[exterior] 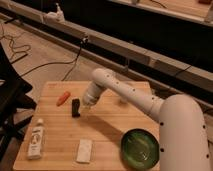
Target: Push the eraser across the table
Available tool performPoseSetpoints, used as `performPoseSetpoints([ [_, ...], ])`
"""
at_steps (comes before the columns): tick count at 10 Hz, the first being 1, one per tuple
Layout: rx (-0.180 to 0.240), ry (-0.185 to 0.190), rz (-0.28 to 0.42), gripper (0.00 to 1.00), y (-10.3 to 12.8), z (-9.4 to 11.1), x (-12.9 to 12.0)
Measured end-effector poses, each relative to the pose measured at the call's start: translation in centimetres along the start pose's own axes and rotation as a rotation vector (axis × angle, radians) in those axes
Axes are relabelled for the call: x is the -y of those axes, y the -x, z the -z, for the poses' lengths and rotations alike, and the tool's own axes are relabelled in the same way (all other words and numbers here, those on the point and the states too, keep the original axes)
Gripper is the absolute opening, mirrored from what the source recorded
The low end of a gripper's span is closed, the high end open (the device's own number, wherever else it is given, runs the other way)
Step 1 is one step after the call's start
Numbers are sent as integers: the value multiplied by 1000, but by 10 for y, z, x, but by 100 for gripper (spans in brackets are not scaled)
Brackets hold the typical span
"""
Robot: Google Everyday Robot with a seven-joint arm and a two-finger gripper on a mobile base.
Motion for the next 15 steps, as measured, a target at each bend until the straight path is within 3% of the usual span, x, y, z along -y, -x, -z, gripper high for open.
performPoseSetpoints([
  [4,4,-6,-2,0,0,1,2],
  [9,70,-118,-19,0,-8,4,43],
  [15,139,-185,-38,0,-19,-10,74],
])
